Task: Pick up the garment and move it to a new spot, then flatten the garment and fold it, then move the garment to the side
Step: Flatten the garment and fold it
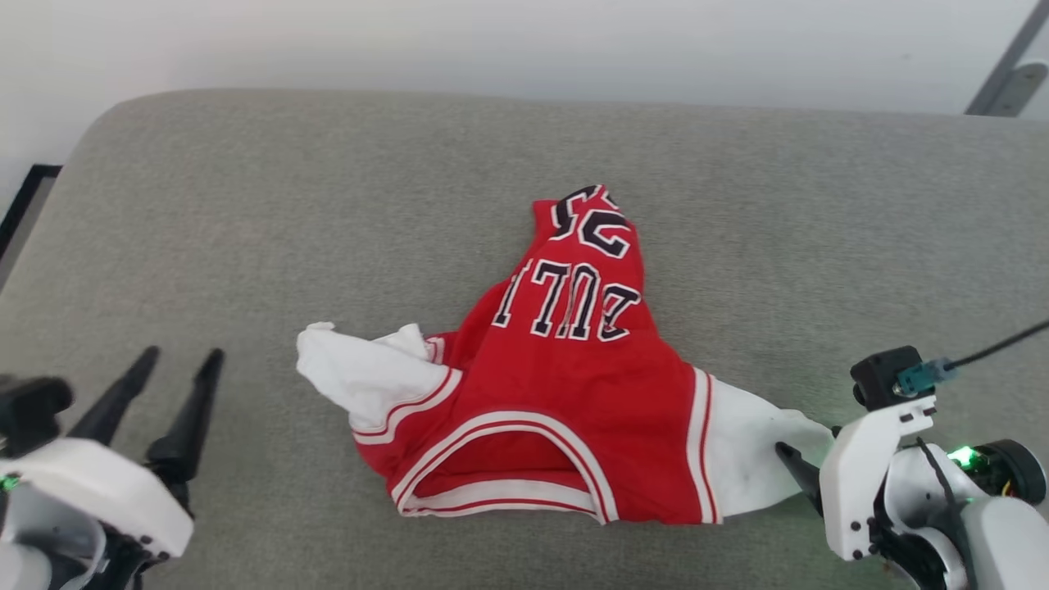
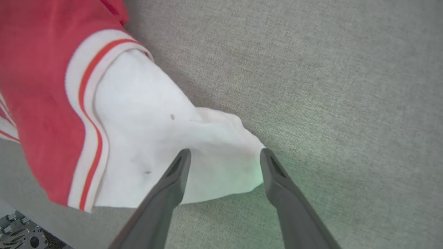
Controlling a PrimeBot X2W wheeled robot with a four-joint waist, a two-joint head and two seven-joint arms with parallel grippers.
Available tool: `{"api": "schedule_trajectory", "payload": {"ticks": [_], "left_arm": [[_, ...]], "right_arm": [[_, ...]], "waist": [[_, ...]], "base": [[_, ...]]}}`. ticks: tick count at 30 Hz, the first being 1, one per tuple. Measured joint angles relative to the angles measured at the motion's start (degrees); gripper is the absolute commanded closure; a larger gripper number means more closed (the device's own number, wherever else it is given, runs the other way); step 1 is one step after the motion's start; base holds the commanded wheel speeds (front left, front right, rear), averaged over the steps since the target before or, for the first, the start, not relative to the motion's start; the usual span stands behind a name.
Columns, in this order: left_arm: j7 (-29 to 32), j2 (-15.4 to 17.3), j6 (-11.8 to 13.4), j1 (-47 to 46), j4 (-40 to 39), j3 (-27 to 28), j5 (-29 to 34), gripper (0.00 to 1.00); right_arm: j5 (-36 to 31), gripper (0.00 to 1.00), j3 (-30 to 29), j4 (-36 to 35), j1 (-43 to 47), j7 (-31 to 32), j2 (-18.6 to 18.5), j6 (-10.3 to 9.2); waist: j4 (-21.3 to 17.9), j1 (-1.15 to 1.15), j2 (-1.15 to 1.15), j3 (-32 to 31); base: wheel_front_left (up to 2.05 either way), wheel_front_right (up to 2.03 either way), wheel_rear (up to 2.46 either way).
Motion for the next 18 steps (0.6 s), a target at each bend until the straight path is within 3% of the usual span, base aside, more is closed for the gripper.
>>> {"api": "schedule_trajectory", "payload": {"ticks": [7,14,15,16,18], "left_arm": [[-10.36,-2.37,-1.67,3.32,3.99,2.42,1.26,0.0],[-15.01,-6.69,-3.72,6.04,6.6,5.58,2.32,0.0],[-15.13,-7.77,-4.23,6.38,6.97,6.31,2.37,0.0],[-15.25,-9.92,-5.6,7.26,7.44,7.64,2.83,0.0],[-15.32,-11.54,-6.35,7.89,7.91,8.77,3.87,0.0]], "right_arm": [[1.22,0.0,4.87,7.7,-4.44,0.2,-2.86,0.0],[5.3,0.0,8.75,16.24,-8.96,0.26,-3.36,-0.01],[6.21,0.64,9.38,17.04,-9.62,0.49,-3.47,-0.03],[7.17,1.0,10.39,18.76,-10.84,-0.01,-3.9,-0.03],[8.48,1.0,11.32,19.86,-12.09,-0.46,-4.08,-0.02]], "waist": [[2.21,0.0,0.0,0.6],[3.58,0.0,0.0,0.66],[3.71,0.0,0.0,0.63],[3.92,0.0,0.0,0.55],[4.08,0.0,0.0,0.5]], "base": [[0.0,0.0,0.0],[0.0,0.0,0.0],[0.0,0.0,0.0],[0.0,0.0,0.0],[0.0,0.0,0.0]]}}
